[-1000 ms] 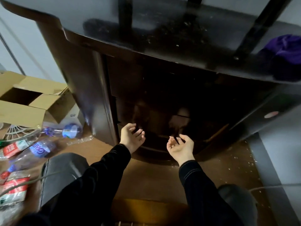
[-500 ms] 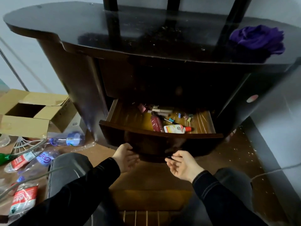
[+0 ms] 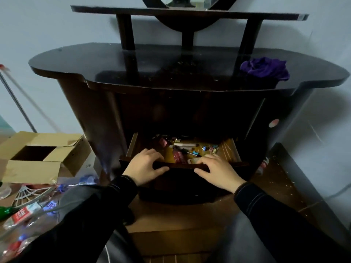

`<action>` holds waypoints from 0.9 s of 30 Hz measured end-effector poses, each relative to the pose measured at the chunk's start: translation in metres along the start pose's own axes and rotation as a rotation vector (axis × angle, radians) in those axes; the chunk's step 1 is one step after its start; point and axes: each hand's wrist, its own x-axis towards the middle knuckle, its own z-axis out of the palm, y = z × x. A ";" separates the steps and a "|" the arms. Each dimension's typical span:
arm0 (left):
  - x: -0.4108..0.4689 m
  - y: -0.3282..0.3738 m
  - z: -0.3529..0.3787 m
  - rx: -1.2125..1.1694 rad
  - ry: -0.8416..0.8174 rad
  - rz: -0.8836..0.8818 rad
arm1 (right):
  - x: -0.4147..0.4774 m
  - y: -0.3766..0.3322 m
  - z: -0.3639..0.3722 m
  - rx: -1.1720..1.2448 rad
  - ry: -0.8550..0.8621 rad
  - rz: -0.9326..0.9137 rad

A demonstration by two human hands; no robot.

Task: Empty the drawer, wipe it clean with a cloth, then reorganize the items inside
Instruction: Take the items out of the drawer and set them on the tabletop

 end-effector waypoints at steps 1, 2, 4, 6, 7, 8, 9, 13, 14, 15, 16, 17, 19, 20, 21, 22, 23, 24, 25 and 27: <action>0.000 -0.005 0.005 0.008 0.020 0.011 | 0.002 0.001 0.007 0.000 0.006 -0.001; 0.000 -0.008 0.010 0.031 0.057 0.028 | 0.003 0.001 0.013 -0.014 0.032 -0.003; -0.002 -0.010 0.019 0.128 0.147 0.067 | 0.002 0.001 0.023 -0.068 0.125 -0.004; -0.003 -0.008 0.026 0.223 0.214 0.078 | -0.001 0.000 0.030 -0.104 0.203 0.002; -0.004 -0.007 0.028 0.254 0.232 0.075 | -0.002 0.000 0.032 -0.113 0.222 0.003; -0.004 -0.006 0.031 0.277 0.238 0.070 | -0.002 0.000 0.033 -0.117 0.241 -0.002; -0.004 -0.005 0.032 0.293 0.241 0.066 | -0.002 0.000 0.034 -0.119 0.258 -0.006; -0.005 -0.010 0.039 0.290 0.262 0.059 | -0.003 0.000 0.040 -0.106 0.316 -0.010; -0.005 -0.009 0.040 0.292 0.275 0.061 | -0.003 0.001 0.041 -0.099 0.328 -0.010; -0.004 -0.008 0.040 0.291 0.281 0.065 | -0.002 0.000 0.041 -0.086 0.328 -0.008; -0.005 -0.007 0.039 0.288 0.279 0.069 | -0.002 0.000 0.040 -0.068 0.324 -0.003; -0.006 -0.005 0.039 0.286 0.276 0.072 | -0.002 0.000 0.039 -0.051 0.316 0.006; -0.009 -0.003 0.037 0.282 0.272 0.068 | -0.004 -0.002 0.037 -0.026 0.278 0.029; -0.011 -0.002 0.036 0.277 0.269 0.066 | -0.006 -0.003 0.036 -0.019 0.259 0.029; -0.015 0.000 0.034 0.269 0.265 0.070 | -0.009 -0.004 0.035 -0.013 0.249 0.019; -0.019 0.003 0.033 0.261 0.256 0.078 | -0.014 -0.004 0.034 -0.007 0.247 0.006; -0.024 0.005 0.032 0.257 0.245 0.090 | -0.020 -0.005 0.035 0.000 0.252 -0.010; -0.030 0.008 0.031 0.254 0.234 0.103 | -0.027 -0.006 0.036 0.008 0.264 -0.031; -0.037 0.011 0.030 0.250 0.224 0.116 | -0.034 -0.006 0.037 0.019 0.281 -0.053; -0.052 0.017 0.028 0.230 0.214 0.123 | -0.051 -0.010 0.039 0.038 0.308 -0.083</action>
